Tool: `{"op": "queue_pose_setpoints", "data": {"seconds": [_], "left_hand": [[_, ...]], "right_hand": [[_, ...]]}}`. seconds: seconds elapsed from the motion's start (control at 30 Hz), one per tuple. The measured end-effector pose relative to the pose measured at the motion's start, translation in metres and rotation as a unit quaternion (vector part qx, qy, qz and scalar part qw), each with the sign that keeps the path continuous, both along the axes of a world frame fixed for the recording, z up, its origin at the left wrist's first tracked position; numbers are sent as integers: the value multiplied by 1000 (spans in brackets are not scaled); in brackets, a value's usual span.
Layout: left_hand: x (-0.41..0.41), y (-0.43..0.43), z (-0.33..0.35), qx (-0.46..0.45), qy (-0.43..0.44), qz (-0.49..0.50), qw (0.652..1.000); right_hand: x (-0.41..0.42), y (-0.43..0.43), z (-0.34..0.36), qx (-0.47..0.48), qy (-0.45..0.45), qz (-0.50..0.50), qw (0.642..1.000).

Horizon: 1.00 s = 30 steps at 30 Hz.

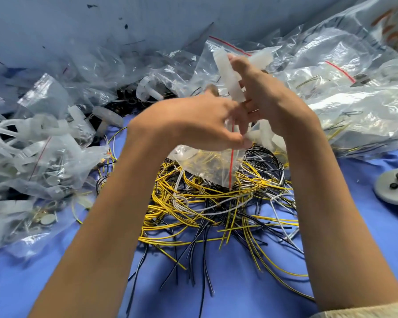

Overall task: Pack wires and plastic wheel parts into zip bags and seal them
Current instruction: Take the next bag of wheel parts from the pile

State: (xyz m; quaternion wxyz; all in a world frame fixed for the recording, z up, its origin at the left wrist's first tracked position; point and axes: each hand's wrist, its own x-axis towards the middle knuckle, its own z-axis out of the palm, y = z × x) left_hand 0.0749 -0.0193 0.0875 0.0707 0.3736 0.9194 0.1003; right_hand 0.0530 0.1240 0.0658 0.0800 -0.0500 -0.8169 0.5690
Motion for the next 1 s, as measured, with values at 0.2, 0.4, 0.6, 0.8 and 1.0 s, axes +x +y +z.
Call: {"op": "queue_pose_setpoints", "data": {"seconds": [0.2, 0.4, 0.6, 0.8, 1.0], "left_hand": [[-4, 9, -14, -100, 72, 93, 988], [-16, -8, -9, -55, 59, 131, 988], [-23, -22, -6, -8, 54, 159, 986], [-24, -25, -3, 59, 100, 164, 980], [-20, -16, -1, 102, 103, 145, 979]], "right_hand": [[6, -2, 6, -26, -19, 33, 999], [17, -3, 5, -23, 6, 149, 989], [17, 3, 1, 15, -10, 174, 985], [18, -2, -1, 137, 3, 207, 969], [18, -17, 2, 254, -2, 237, 938]]}}
